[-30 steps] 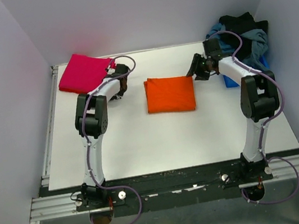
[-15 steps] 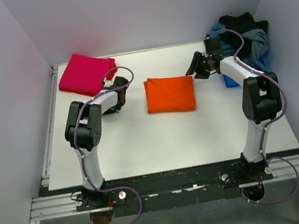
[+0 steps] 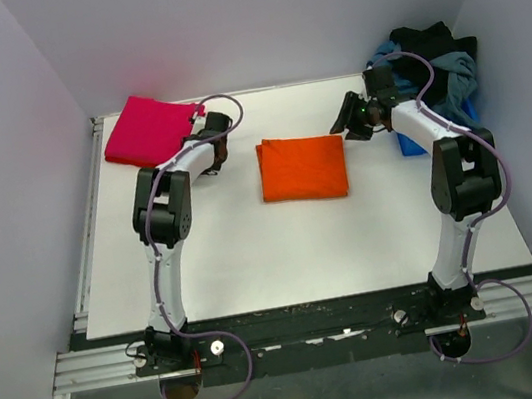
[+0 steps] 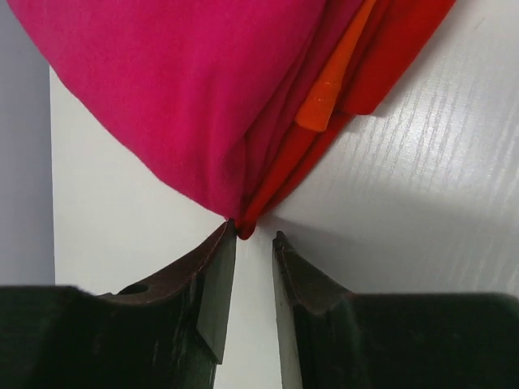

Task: Fold and stack the t-shirts
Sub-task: Put the neatly folded tshirt into the corner of the board with both arms

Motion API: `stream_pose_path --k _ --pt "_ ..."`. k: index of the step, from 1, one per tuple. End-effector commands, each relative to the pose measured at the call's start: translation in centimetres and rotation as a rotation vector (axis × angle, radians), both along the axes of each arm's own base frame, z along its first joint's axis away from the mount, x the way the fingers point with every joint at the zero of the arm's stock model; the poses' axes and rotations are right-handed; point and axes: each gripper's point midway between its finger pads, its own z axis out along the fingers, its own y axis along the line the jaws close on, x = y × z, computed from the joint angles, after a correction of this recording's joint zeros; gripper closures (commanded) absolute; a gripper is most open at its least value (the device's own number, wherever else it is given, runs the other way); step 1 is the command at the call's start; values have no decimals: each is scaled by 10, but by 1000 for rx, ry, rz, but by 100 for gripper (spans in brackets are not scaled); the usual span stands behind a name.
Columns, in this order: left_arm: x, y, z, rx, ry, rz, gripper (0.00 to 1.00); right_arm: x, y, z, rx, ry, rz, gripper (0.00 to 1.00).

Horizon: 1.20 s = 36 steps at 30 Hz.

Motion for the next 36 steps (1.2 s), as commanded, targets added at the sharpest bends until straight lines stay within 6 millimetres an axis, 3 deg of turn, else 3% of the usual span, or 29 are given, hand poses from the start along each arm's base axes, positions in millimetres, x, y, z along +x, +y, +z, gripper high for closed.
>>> stream_pose_path --k 1,10,13,14,15,16,18,24,31,36 --pt "4 12 -5 22 51 3 61 -1 -2 10 13 -23 0 41" --pt "16 16 -12 27 94 -7 62 -3 -1 10 17 -22 6 41" --pt "18 19 -18 40 126 7 71 -3 -1 12 17 -26 6 41" --pt "18 19 -19 36 134 11 78 -3 -1 13 17 -29 6 41" --pt "17 19 -21 30 146 10 93 -3 -2 14 16 -29 5 42" --pt "13 17 -24 15 159 9 100 -3 -2 14 15 -30 2 42" --pt "5 15 -23 -19 159 28 100 -4 -3 13 18 -27 4 42" --pt "-42 24 -9 -70 103 117 100 -3 -2 16 26 -32 8 42" --pt "-112 30 -18 -160 92 188 100 -4 1 16 45 -30 17 42" --pt "-161 10 -31 -248 114 163 100 -5 5 15 66 -26 33 42"
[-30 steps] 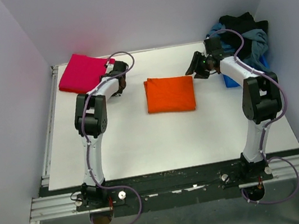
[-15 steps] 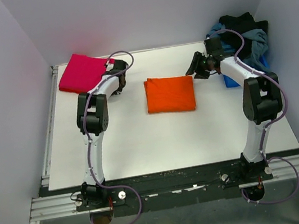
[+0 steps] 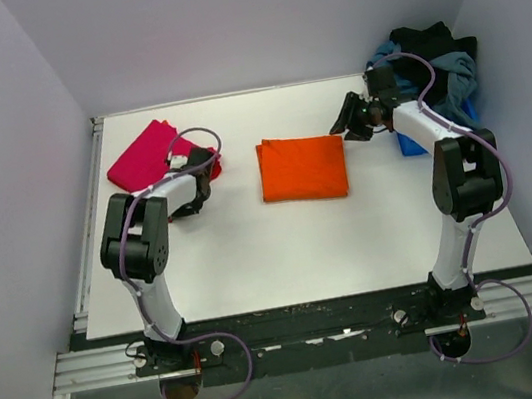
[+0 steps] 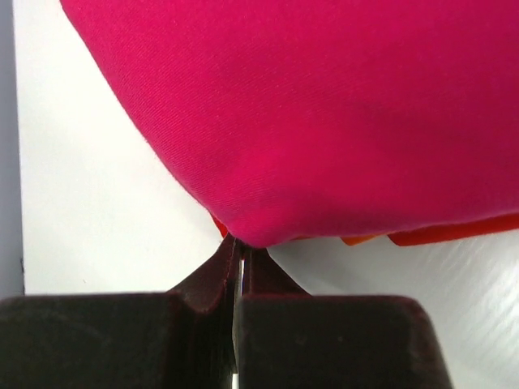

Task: Fold and stack the t-shirts
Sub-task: Put the neatly folded tshirt into the corner of the board with both arms

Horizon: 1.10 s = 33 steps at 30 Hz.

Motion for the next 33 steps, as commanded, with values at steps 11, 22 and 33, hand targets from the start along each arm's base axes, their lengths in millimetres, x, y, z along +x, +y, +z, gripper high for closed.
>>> stream_pose_path --k 11,22,33 --pt "-29 -126 8 -249 -11 -167 100 -3 -1 5 13 -8 6 42" --pt "-10 -171 38 -288 -85 -260 41 -2 -15 -1 -45 9 -34 36" --pt "23 -209 120 -538 -283 -404 28 4 -21 -26 -53 58 -56 40"
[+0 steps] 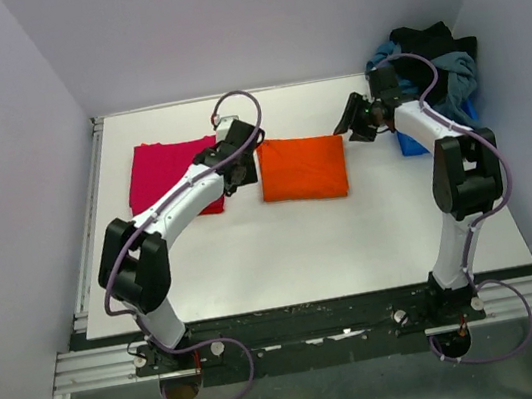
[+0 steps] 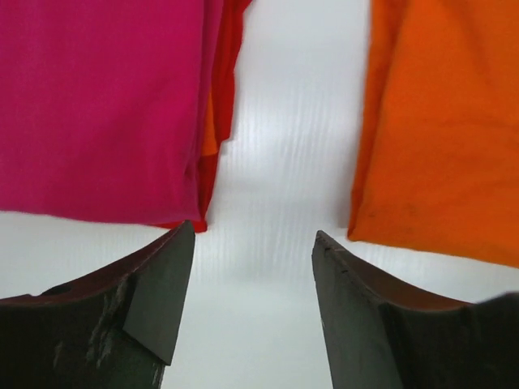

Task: Fold and stack the t-shirts
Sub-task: Put the neatly folded tshirt into the corner of the board with both arms

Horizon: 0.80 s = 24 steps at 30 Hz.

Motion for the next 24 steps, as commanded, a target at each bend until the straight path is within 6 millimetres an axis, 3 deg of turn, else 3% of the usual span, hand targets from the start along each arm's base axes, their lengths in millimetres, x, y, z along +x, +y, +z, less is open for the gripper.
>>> stream_pose_path --k 1,5,10,24 --pt "38 -32 19 -205 -73 -87 27 5 -10 -23 -31 52 -25 40" --pt "74 -60 9 -416 -99 -132 25 6 -14 -40 -64 87 -22 41" --pt "107 -72 -10 -466 -102 -140 27 8 -17 -56 -86 118 -30 41" --pt "142 -81 -56 -601 -54 -125 30 24 -16 -57 -105 163 -26 51"
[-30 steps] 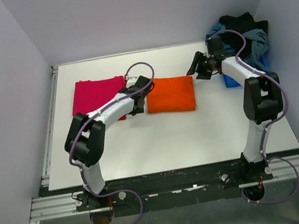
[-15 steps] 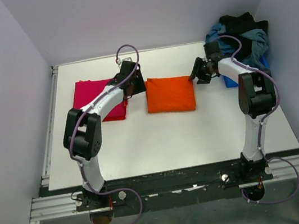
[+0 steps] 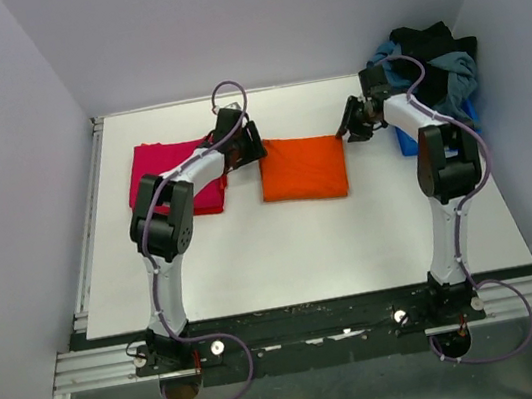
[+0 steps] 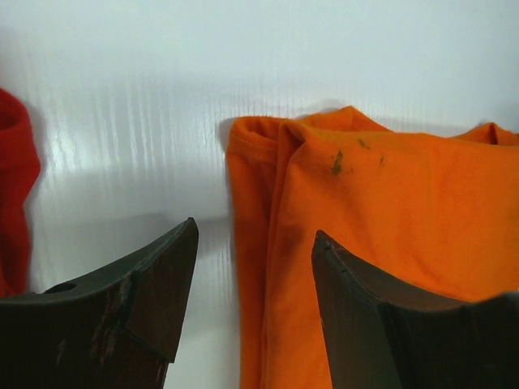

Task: Fold and stack the t-shirts
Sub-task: Put the neatly folded tshirt into the corner of the board with both arms

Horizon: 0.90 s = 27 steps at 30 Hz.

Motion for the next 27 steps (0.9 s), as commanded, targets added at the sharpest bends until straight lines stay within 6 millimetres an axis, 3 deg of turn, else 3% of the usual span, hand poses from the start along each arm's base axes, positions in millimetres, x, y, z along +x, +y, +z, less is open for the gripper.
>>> stream_pose_path --k 1,8,11,14,16,21,22,24,27 --pt "18 -10 -1 -81 -2 -13 30 -2 -5 -10 -38 65 -4 51" --pt "25 -3 -8 -89 15 1 32 -3 -1 -9 -71 97 -4 49" --pt "24 0 -8 -100 19 0 32 -7 -13 -10 -136 113 -22 38" --pt "24 3 -8 -96 15 -2 32 -6 -14 12 -149 -20 19 33" --pt "23 5 -11 -92 21 -6 32 -7 -16 17 -157 -71 29 19" --pt "20 8 -7 -101 11 -8 32 -17 -28 29 -255 -72 75 16" --pt "20 9 -6 -101 9 -8 32 -17 -26 35 -241 -79 70 0" --pt "21 8 -3 -103 6 -13 32 -15 -10 38 -179 -125 153 0" --pt "20 7 -1 -107 1 -23 33 -10 -11 34 -184 -133 150 0"
